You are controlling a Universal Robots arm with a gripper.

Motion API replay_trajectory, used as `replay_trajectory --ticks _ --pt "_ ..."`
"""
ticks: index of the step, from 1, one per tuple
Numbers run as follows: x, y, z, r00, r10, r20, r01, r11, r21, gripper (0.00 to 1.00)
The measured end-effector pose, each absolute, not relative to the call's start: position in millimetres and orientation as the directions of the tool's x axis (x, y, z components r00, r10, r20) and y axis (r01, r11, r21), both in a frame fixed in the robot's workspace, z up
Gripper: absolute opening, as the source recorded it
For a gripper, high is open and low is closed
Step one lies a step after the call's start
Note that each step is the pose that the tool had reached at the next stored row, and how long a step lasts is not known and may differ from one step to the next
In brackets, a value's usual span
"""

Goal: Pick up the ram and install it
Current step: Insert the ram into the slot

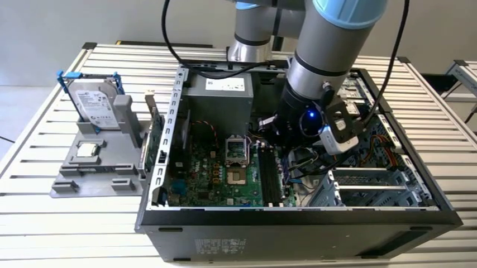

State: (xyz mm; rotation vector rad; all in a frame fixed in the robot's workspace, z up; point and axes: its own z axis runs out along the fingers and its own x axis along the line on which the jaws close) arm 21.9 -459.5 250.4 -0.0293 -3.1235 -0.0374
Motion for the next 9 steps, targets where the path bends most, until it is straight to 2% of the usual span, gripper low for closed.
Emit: replay_trajectory --ticks 9 --pt "21.5 -459.6 246.2 -1.000 0.012 0.006 0.012 1.000 0.022 0.00"
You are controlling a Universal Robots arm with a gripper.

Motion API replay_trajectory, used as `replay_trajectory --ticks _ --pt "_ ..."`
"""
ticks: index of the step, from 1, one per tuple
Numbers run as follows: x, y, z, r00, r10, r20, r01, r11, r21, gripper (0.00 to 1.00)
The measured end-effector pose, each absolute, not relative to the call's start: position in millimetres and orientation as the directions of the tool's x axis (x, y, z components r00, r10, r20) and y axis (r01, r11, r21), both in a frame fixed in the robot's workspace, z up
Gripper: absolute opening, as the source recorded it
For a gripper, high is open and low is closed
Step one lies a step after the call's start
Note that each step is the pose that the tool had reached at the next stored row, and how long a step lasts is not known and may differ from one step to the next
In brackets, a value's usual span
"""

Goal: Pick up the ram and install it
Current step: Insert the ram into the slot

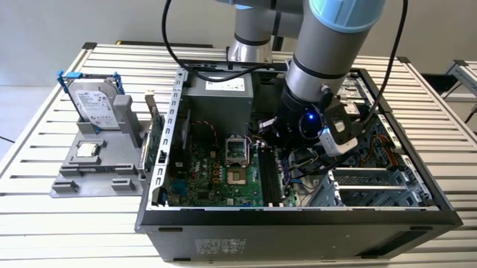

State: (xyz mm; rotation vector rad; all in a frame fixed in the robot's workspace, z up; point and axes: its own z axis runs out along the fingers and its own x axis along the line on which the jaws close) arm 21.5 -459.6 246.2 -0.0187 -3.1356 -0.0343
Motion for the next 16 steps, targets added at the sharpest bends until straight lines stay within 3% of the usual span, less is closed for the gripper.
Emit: replay_trajectory --ticks 16 --pt "19.1 -462.2 234.5 -1.000 0.012 0.006 0.012 1.000 0.021 0.00"
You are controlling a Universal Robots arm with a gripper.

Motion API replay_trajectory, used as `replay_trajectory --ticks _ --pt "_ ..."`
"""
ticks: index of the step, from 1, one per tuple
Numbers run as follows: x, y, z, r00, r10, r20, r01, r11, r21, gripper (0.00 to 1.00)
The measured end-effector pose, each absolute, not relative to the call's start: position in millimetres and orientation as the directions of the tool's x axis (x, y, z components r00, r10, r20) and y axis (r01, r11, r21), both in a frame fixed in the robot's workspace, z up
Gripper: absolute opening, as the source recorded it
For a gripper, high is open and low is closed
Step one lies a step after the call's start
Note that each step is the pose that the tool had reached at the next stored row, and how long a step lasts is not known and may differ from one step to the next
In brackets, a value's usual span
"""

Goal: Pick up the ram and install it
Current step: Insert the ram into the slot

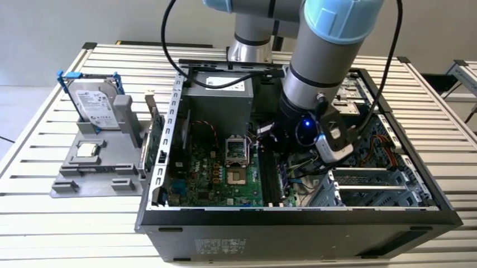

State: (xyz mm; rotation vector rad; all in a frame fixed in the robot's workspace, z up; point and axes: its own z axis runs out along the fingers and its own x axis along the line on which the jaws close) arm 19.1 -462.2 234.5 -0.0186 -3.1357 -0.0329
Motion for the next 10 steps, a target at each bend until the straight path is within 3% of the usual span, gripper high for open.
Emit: replay_trajectory --ticks 10 --pt "19.1 -465.3 230.1 -1.000 0.012 0.006 0.012 1.000 0.019 0.00"
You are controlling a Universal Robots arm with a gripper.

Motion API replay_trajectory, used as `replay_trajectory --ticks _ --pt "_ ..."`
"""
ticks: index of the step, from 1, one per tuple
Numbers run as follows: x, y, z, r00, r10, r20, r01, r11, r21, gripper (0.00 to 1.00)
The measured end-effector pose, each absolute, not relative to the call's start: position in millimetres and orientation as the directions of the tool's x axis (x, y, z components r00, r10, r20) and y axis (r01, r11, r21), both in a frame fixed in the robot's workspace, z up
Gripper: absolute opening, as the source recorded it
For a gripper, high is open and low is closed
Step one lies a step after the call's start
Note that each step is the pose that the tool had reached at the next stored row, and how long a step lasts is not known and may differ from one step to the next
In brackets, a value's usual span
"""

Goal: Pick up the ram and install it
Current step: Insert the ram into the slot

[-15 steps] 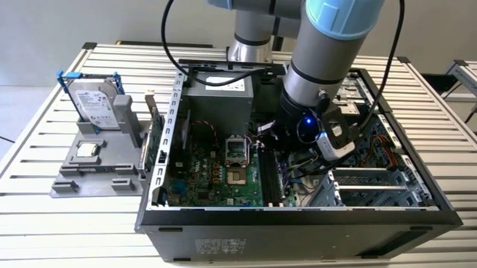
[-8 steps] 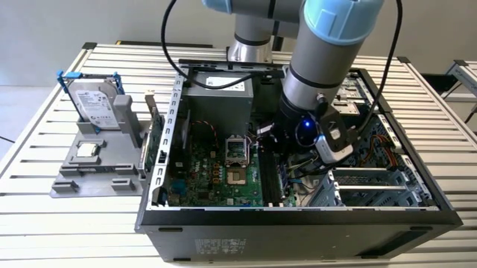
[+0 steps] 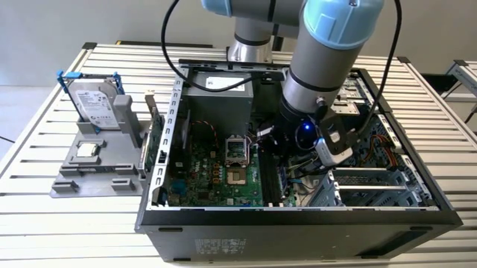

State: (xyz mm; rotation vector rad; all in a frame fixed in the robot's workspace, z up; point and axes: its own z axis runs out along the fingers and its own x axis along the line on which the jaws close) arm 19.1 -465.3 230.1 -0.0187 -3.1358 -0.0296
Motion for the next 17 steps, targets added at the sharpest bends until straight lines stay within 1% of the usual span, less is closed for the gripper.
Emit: replay_trajectory --ticks 17 --pt "16.2 -468.2 225.1 -1.000 0.011 0.007 0.011 1.000 0.009 0.00"
